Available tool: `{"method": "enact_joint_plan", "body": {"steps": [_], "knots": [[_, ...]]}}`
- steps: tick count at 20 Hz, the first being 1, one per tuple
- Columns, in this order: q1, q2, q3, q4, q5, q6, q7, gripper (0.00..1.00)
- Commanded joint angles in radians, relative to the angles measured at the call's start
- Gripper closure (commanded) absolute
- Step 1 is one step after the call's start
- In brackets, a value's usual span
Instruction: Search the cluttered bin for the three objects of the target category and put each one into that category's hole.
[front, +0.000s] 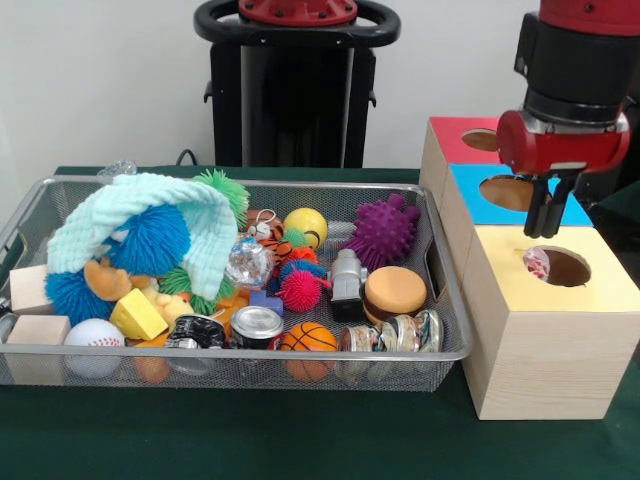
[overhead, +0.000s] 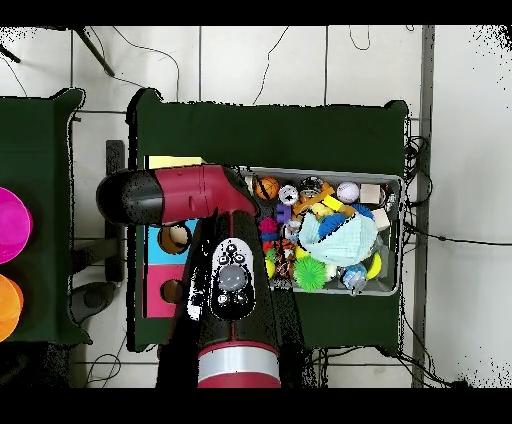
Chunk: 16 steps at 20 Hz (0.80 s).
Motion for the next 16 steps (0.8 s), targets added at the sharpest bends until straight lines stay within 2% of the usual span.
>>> {"method": "enact_joint_plan", "body": {"steps": [1, 4, 16], "knots": [[-0.006, 0.095, 0.009, 0.051, -0.049, 0.004, 0.102, 1.0], [0.0, 0.079, 0.006, 0.064, -0.04, 0.041, 0.103, 1.0], [0.029, 0.096, 0.004, 0.064, -0.021, -0.011, 0.155, 1.0]]}}
